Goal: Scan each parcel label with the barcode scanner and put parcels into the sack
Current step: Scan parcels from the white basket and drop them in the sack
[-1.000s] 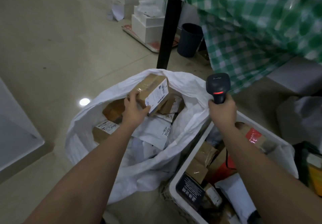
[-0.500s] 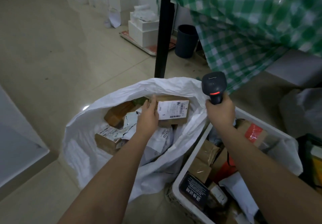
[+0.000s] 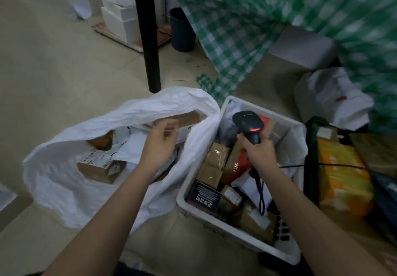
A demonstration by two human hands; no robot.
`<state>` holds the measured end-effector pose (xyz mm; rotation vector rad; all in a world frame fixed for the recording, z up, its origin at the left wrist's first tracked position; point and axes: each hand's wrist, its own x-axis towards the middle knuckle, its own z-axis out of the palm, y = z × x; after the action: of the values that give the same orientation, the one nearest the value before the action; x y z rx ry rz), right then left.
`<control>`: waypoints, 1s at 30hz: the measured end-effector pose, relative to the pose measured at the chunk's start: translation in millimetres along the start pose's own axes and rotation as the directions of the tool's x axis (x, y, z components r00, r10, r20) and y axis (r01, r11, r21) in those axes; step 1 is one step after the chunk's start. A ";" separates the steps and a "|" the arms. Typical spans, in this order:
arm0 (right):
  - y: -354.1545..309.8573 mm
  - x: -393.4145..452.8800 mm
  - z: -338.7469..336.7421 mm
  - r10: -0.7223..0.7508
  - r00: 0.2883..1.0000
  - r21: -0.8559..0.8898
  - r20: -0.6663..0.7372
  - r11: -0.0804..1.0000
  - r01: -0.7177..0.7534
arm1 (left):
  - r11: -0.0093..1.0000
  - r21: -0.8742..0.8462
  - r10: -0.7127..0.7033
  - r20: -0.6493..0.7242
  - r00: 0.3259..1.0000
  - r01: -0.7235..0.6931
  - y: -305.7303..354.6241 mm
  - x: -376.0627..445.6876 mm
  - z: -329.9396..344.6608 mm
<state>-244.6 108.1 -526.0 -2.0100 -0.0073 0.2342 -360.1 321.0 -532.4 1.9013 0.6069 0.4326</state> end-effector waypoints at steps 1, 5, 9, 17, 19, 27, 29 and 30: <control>10.1 -5.4 -12.5 0.023 1.000 0.001 0.002 1.000 -0.023 | 1.000 -0.004 0.031 0.013 0.999 -0.031 6.7 -5.8 12.2; 41.7 -10.9 -57.5 0.146 0.989 0.061 -0.009 0.988 -0.145 | 0.977 0.048 0.207 0.053 0.977 -0.210 34.2 -17.7 72.6; 55.4 3.5 -89.4 0.228 0.970 0.207 -0.080 0.956 -0.207 | 0.833 0.388 0.433 -0.015 0.901 -0.394 57.7 -17.4 129.7; 80.9 17.3 -113.9 0.248 0.968 0.282 -0.046 0.932 -0.225 | 0.827 0.425 0.275 0.262 0.925 -0.367 36.2 -22.8 224.4; 89.2 15.1 -113.2 0.245 0.969 0.260 -0.027 0.938 -0.230 | 0.886 0.390 0.090 0.389 0.917 -0.252 17.3 -29.4 242.2; 110.7 7.9 -114.4 0.240 0.971 0.241 0.004 0.942 -0.234 | 0.796 0.601 -0.401 0.617 0.677 -0.076 -20.7 -68.2 278.2; 113.0 5.8 -117.5 0.239 0.971 0.256 0.002 0.939 -0.231 | 0.731 0.672 -0.431 0.588 0.685 -0.117 -24.4 -75.0 282.1; 113.9 4.9 -119.1 0.240 0.971 0.267 0.002 0.935 -0.232 | 0.704 0.698 -0.422 0.559 0.714 -0.131 -25.6 -77.4 283.4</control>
<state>-231.0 -47.5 -578.8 -1.7439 0.2740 0.3388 -271.7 74.4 -667.9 2.4802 0.4292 -0.7601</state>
